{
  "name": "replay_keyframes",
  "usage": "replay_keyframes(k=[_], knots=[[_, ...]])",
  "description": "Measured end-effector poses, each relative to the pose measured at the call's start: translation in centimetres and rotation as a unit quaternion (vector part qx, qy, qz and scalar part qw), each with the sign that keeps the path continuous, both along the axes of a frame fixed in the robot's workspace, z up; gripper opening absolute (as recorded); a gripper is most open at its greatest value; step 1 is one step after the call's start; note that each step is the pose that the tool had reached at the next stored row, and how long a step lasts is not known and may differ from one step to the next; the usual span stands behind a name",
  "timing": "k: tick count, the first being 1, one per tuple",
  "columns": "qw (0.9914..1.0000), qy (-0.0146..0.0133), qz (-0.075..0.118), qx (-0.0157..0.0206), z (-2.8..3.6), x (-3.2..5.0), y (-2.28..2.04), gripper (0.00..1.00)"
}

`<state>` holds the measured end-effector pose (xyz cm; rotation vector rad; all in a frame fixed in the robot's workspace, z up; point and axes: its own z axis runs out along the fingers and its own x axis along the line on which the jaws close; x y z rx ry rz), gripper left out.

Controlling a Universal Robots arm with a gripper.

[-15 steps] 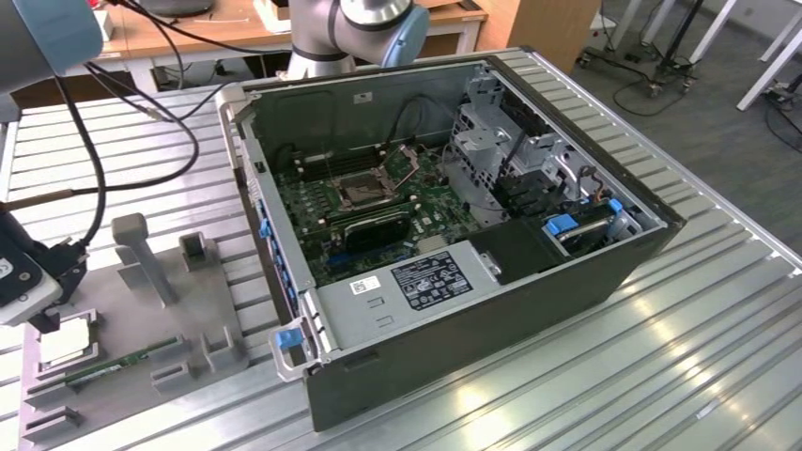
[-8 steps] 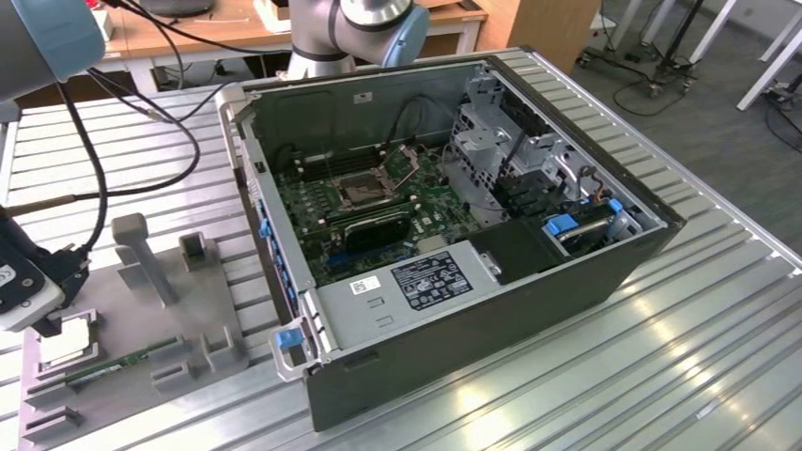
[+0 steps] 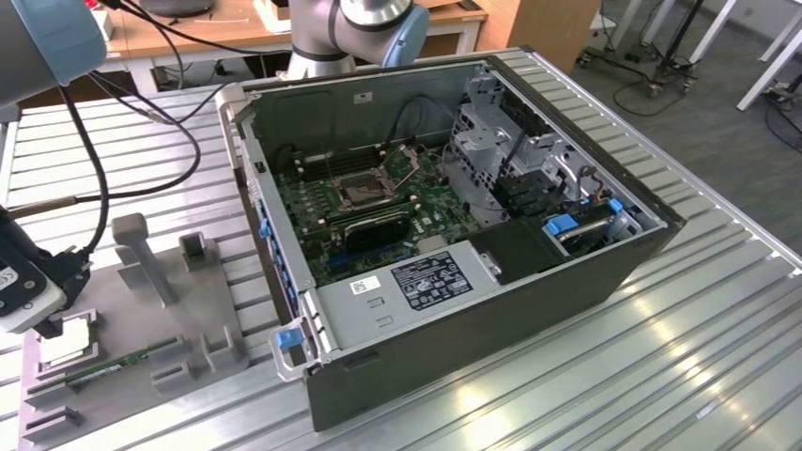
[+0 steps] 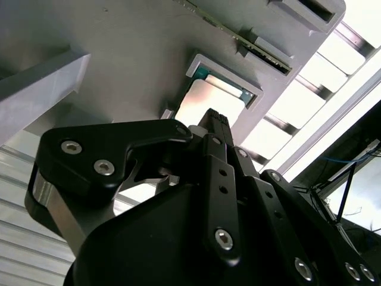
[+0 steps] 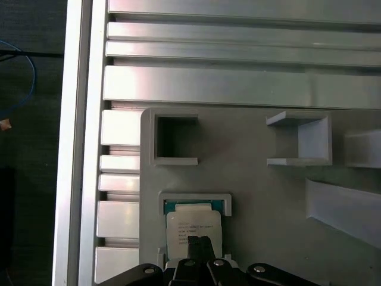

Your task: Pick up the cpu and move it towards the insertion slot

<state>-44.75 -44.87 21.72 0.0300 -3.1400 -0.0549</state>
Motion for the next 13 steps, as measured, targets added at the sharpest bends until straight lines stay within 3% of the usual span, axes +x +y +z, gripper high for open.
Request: replay_keyframes(k=[11,13], knots=[[1.00000,0.0000,0.000,0.0000,-0.02,0.00,0.00,0.11],[1.00000,0.0000,0.000,0.0000,-0.02,0.00,0.00,0.17]])
